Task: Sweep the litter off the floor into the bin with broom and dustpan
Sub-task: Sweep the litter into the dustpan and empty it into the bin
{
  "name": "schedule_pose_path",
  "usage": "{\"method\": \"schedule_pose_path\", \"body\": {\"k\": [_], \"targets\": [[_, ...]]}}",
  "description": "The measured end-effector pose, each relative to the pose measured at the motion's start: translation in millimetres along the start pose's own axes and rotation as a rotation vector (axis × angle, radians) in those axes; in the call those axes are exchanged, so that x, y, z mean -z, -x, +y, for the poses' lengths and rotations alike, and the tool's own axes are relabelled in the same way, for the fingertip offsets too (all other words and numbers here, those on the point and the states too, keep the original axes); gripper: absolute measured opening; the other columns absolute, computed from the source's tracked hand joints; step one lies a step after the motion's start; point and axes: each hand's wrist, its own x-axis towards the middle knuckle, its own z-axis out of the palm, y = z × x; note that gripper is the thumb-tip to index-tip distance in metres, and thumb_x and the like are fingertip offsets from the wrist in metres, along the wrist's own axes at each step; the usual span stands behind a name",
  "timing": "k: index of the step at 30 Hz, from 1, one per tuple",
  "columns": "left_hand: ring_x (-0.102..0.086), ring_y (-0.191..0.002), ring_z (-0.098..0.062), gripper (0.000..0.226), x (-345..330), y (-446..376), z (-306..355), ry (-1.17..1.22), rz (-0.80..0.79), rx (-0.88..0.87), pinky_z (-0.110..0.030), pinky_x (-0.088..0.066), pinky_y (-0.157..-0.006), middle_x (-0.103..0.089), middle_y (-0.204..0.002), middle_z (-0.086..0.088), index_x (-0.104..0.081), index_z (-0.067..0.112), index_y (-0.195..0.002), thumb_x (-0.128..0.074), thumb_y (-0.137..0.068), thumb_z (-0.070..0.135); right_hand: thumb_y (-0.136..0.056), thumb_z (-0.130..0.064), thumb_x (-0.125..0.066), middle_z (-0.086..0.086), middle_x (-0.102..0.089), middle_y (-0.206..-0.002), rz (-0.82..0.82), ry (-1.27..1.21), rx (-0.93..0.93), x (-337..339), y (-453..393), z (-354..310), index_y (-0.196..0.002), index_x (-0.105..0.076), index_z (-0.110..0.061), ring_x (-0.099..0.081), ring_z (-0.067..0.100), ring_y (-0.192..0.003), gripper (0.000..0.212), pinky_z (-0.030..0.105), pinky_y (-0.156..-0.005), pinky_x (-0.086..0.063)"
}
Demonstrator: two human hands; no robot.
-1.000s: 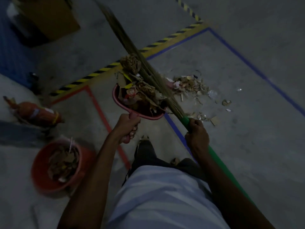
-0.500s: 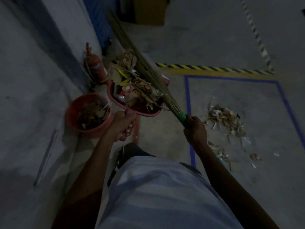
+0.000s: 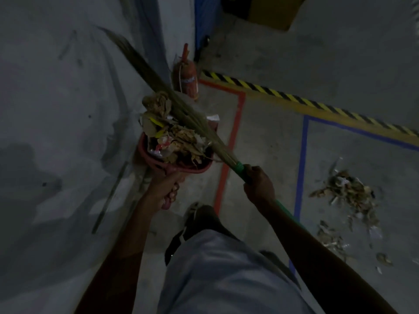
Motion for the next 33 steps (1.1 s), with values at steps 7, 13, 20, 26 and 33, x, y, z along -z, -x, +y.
{"method": "schedule_pose_path", "body": {"k": [7, 13, 20, 26, 33], "targets": [[-0.033, -0.033, -0.005, 0.031, 48.0, -70.0, 10.4, 0.127, 0.009, 0.105, -0.013, -0.026, -0.034, -0.05, -0.048, 0.004, -0.055, 0.014, -0.069, -0.054, -0.1, 0.017, -0.085, -0.004, -0.055, 0.005, -0.055, -0.114, -0.068, 0.114, -0.047, -31.2, -56.8, -71.9, -0.136, -0.055, -0.024, -0.061, 0.032, -0.09, 0.054, 0.029, -0.061, -0.037], [-0.033, -0.034, -0.007, 0.033, 69.9, -114.2, 7.8, 0.105, -0.006, 0.213, -0.015, -0.026, -0.036, -0.042, -0.053, 0.0, -0.046, 0.017, -0.063, -0.055, -0.095, 0.012, -0.088, -0.005, -0.055, 0.003, -0.055, -0.115, -0.04, 0.186, -0.063, -41.1, -74.3, -101.9, -0.135, -0.054, -0.024, -0.048, 0.016, -0.076, 0.052, 0.026, -0.056, -0.034], [-0.031, -0.031, -0.005, 0.037, 74.3, -176.6, 9.8, 0.084, -0.088, 0.451, -0.017, -0.024, -0.036, -0.04, -0.039, 0.007, -0.043, 0.018, -0.06, -0.054, -0.095, 0.016, -0.086, -0.005, -0.059, 0.004, -0.056, -0.116, 0.061, 0.185, -0.071, -36.4, -79.2, -100.8, -0.136, -0.051, -0.026, -0.059, 0.025, -0.082, 0.055, 0.044, -0.061, -0.055], [-0.034, -0.024, -0.005, 0.038, 77.3, -217.1, 19.2, 0.143, -0.068, 0.436, -0.013, -0.031, -0.03, -0.041, -0.042, 0.001, -0.037, 0.013, -0.064, -0.046, -0.1, 0.002, -0.091, -0.006, -0.06, 0.007, -0.053, -0.128, 0.078, 0.177, -0.157, -20.1, -82.8, -90.2, -0.146, -0.045, -0.022, -0.057, 0.026, -0.089, 0.06, 0.031, -0.062, -0.041], [-0.027, -0.05, -0.009, 0.04, 63.2, -230.5, 32.7, 0.034, -0.079, 0.467, -0.013, -0.028, -0.032, -0.038, -0.048, -0.001, -0.032, 0.014, -0.061, -0.044, -0.097, 0.0, -0.092, -0.01, -0.061, 0.011, -0.052, -0.133, 0.072, 0.181, -0.223, -22.7, -82.1, -83.7, -0.151, -0.04, -0.021, -0.058, 0.034, -0.103, 0.064, 0.032, -0.068, -0.037]]}}
